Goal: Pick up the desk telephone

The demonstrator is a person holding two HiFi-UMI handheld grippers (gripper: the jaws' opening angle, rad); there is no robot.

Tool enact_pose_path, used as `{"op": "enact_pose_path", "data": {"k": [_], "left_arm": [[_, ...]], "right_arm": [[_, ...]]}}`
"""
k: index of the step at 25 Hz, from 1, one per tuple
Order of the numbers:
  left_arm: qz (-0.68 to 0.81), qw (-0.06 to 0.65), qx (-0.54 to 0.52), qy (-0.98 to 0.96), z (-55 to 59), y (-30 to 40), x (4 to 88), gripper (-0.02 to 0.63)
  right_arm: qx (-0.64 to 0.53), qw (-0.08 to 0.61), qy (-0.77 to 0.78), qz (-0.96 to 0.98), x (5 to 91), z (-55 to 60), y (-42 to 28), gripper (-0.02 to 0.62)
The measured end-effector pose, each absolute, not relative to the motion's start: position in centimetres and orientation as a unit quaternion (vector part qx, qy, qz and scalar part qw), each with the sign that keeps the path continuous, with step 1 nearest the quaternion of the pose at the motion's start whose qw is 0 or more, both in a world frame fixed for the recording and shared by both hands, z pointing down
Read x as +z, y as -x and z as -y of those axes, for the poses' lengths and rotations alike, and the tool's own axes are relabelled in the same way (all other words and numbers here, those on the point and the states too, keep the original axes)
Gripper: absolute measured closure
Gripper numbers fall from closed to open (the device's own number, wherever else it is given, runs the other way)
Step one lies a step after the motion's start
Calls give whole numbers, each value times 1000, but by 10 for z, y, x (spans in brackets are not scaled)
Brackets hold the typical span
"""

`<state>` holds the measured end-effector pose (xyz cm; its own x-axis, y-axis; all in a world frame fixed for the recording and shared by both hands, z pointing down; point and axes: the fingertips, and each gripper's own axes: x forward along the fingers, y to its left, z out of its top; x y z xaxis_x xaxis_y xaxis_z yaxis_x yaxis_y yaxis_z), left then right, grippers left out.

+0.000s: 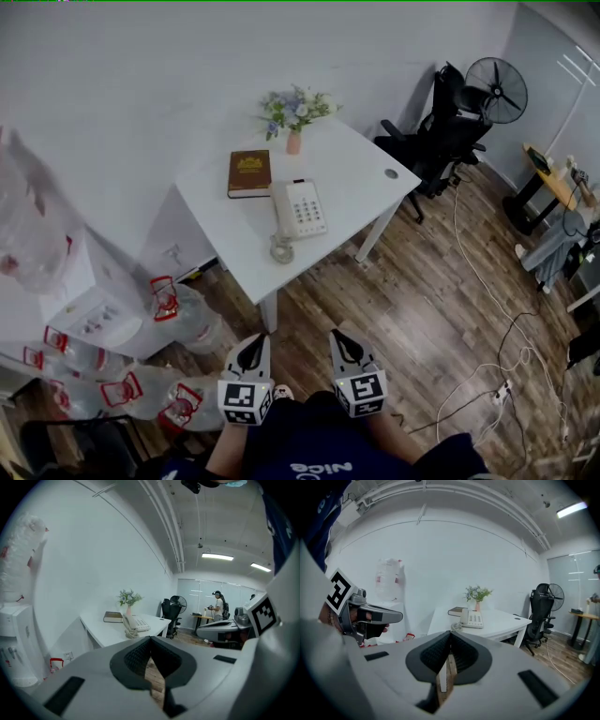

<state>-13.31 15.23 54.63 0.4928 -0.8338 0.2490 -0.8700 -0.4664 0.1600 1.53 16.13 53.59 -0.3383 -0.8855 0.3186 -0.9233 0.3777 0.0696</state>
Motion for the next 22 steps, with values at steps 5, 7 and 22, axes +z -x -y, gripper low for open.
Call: {"op": "enact_pose_path", "data": {"k": [5, 7, 22], "left_arm": [[487, 143, 68, -859, -150, 132, 551, 589], [482, 143, 70, -862, -148, 130, 549, 589], [494, 177, 65, -849, -106, 119, 556, 589]], "right_arm": [[70, 169, -561, 808, 545, -160, -14, 574], [69, 169, -560, 808, 544, -157, -13, 574], [80, 166, -542, 820, 560, -103, -16, 574]]}}
